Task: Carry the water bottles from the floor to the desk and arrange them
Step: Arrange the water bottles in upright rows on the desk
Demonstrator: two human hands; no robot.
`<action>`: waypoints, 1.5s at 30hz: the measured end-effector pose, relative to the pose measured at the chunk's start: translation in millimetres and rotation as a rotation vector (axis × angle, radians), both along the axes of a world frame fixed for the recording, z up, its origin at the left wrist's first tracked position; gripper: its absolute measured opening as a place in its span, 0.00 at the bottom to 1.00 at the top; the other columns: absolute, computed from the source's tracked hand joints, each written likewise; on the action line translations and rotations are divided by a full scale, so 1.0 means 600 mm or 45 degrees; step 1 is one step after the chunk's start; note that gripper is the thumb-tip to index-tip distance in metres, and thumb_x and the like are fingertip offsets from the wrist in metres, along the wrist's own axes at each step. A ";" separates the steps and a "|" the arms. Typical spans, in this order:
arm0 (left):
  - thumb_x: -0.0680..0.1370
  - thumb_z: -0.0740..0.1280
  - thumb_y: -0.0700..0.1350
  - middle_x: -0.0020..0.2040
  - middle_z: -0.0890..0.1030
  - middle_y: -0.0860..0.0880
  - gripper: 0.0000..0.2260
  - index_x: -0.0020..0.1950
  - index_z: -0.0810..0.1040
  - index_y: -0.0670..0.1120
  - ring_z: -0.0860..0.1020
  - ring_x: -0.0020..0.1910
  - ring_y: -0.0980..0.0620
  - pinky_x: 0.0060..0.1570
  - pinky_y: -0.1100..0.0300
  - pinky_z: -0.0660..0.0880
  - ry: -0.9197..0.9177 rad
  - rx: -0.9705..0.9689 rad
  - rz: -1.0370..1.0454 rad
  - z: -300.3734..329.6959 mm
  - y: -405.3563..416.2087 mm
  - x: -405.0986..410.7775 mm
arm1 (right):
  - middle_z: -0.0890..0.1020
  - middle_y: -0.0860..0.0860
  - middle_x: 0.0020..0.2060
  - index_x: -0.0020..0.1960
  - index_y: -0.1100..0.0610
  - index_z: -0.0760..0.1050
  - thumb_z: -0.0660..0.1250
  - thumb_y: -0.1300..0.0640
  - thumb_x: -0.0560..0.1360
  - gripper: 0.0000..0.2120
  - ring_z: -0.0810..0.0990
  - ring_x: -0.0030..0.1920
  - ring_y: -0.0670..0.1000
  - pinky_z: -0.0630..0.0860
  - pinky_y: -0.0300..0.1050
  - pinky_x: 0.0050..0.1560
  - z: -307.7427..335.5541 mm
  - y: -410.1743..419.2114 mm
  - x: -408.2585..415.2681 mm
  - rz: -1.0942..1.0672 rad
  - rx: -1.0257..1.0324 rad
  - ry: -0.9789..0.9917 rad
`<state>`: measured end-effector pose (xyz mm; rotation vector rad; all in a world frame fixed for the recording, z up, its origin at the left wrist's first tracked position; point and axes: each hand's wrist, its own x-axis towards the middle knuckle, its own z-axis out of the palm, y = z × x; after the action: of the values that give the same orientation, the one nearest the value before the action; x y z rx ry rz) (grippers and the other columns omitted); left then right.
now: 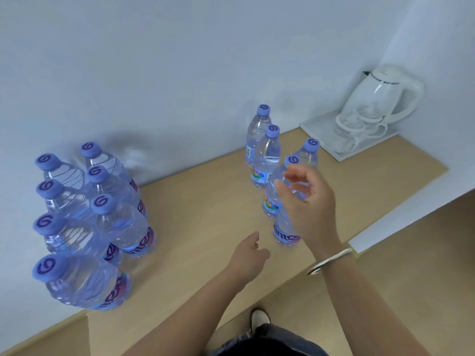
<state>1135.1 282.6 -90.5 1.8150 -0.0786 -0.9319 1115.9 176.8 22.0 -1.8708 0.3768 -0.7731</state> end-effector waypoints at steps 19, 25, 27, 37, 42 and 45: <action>0.76 0.65 0.39 0.74 0.63 0.48 0.29 0.75 0.58 0.43 0.65 0.70 0.53 0.54 0.64 0.65 0.010 0.000 0.084 -0.009 0.006 0.003 | 0.73 0.44 0.50 0.59 0.51 0.68 0.73 0.50 0.68 0.23 0.73 0.48 0.46 0.66 0.38 0.47 -0.119 -0.051 -0.016 -0.146 -0.034 0.429; 0.76 0.66 0.39 0.74 0.64 0.47 0.30 0.75 0.58 0.42 0.66 0.70 0.52 0.55 0.64 0.64 0.012 -0.013 0.124 -0.010 0.024 0.007 | 0.74 0.46 0.50 0.59 0.51 0.70 0.73 0.52 0.68 0.22 0.73 0.49 0.46 0.66 0.39 0.48 -0.114 -0.042 -0.014 -0.139 -0.036 0.419; 0.75 0.67 0.38 0.72 0.66 0.47 0.29 0.74 0.61 0.42 0.68 0.69 0.52 0.55 0.63 0.65 0.013 -0.033 0.139 -0.008 0.031 0.008 | 0.74 0.45 0.51 0.58 0.50 0.69 0.72 0.52 0.69 0.21 0.74 0.51 0.47 0.66 0.39 0.48 -0.106 -0.036 -0.015 -0.118 -0.015 0.414; 0.63 0.72 0.35 0.53 0.81 0.50 0.29 0.63 0.71 0.45 0.78 0.51 0.52 0.52 0.61 0.76 0.150 -0.528 0.065 0.032 0.109 0.026 | 0.81 0.40 0.46 0.55 0.50 0.73 0.69 0.48 0.70 0.15 0.79 0.49 0.38 0.73 0.40 0.52 -0.004 0.004 0.010 0.238 0.150 0.311; 0.56 0.81 0.44 0.52 0.82 0.45 0.36 0.61 0.72 0.42 0.81 0.50 0.49 0.49 0.59 0.78 0.417 -0.903 0.101 0.046 0.164 0.016 | 0.83 0.40 0.44 0.51 0.48 0.75 0.69 0.42 0.69 0.14 0.79 0.43 0.34 0.71 0.25 0.39 0.036 0.026 0.039 0.428 0.167 0.310; 0.54 0.82 0.46 0.51 0.82 0.43 0.38 0.60 0.72 0.40 0.82 0.50 0.47 0.48 0.59 0.79 0.426 -0.966 0.172 0.055 0.182 0.006 | 0.83 0.38 0.44 0.50 0.47 0.75 0.70 0.40 0.68 0.15 0.79 0.44 0.34 0.70 0.23 0.37 0.048 0.044 0.054 0.508 0.144 0.295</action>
<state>1138.7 392.0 -57.8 0.9451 -0.0833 -0.9306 1148.4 203.3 51.1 -1.8527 0.1767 -0.2626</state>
